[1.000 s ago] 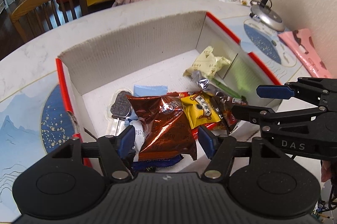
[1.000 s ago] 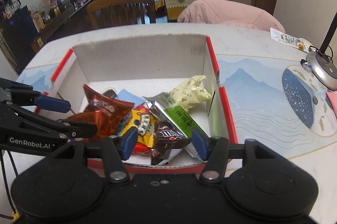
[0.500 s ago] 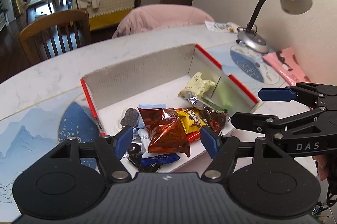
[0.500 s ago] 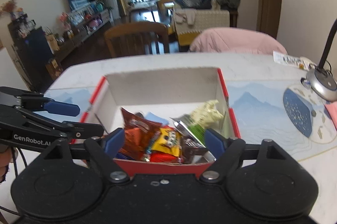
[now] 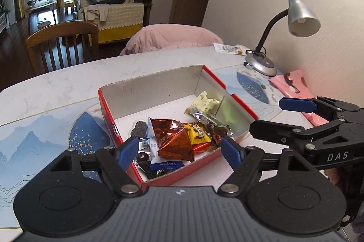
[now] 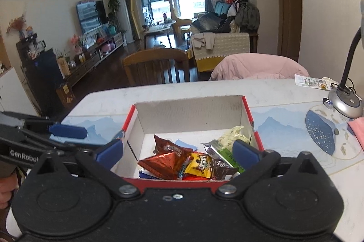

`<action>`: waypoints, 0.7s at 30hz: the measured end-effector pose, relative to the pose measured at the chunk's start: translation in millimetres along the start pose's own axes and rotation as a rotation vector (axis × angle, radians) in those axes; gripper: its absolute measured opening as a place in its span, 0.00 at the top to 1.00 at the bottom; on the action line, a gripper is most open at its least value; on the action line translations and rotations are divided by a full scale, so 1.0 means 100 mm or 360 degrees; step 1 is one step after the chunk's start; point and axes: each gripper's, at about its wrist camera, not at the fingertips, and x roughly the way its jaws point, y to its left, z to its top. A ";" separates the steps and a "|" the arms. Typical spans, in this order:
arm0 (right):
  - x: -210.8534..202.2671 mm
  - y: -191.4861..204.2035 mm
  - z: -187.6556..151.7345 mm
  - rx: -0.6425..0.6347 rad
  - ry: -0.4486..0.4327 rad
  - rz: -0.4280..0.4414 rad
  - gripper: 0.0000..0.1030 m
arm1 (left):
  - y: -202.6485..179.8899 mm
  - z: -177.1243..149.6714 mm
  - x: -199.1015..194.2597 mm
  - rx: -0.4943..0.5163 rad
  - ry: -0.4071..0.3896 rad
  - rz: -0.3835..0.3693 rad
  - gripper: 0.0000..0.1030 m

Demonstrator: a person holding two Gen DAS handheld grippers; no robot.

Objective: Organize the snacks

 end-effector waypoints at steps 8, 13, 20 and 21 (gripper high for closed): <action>-0.11 -0.02 -0.03 0.0100 -0.0034 -0.0018 0.00 | -0.02 -0.05 -0.11 -0.0002 -0.0035 -0.0022 0.17; -0.17 -0.02 -0.07 0.0137 -0.0056 -0.0029 0.00 | -0.02 -0.07 -0.17 -0.0023 -0.0067 -0.0028 0.12; -0.25 0.03 -0.08 0.0128 -0.0080 -0.0029 0.00 | -0.03 -0.06 -0.26 -0.0045 -0.0093 -0.0038 0.11; -0.27 0.03 -0.07 0.0129 -0.0088 -0.0028 0.00 | -0.03 -0.07 -0.27 -0.0046 -0.0096 -0.0041 0.11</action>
